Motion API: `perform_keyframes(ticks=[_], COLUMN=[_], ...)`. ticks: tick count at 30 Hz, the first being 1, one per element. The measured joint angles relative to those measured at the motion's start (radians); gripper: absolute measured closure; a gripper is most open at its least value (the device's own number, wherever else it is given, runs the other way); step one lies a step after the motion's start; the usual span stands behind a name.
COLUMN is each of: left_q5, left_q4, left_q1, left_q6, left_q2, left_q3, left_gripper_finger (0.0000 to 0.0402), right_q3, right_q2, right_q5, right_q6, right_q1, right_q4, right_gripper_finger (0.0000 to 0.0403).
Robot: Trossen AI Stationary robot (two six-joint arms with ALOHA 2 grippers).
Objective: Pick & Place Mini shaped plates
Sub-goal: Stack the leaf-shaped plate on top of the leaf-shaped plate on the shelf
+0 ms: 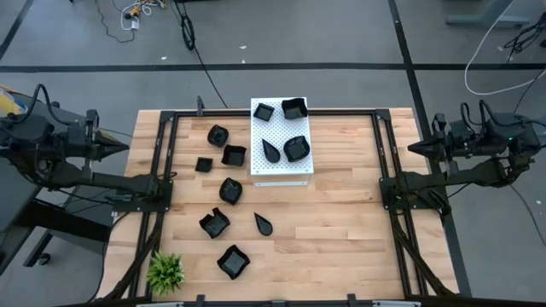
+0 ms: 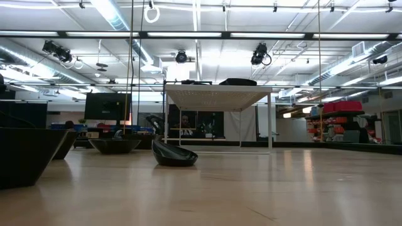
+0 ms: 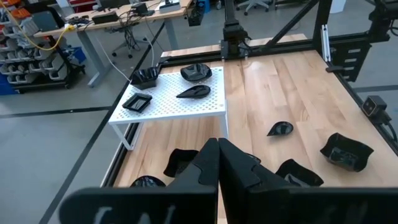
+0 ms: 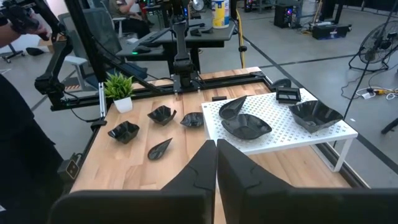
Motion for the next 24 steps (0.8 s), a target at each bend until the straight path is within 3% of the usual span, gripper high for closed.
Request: perform_keyframes(ticks=[19, 24], left_q5=[-0.003, -0.065], left_q4=[0.021, 0.052], left_q1=[0.0, 0.0], left_q6=[0.006, -0.072], left_q2=[0.0, 0.002], left_q3=[0.0, 0.0], left_gripper_finger=[0.0399, 0.0399], right_q3=[0.0, 0.0], right_q2=[0.0, 0.0], right_q5=[0.0, 0.0], right_q6=[0.0, 0.0], right_q1=[0.0, 0.0], right_q4=[0.0, 0.0], right_gripper_finger=[0.0384, 0.0384])
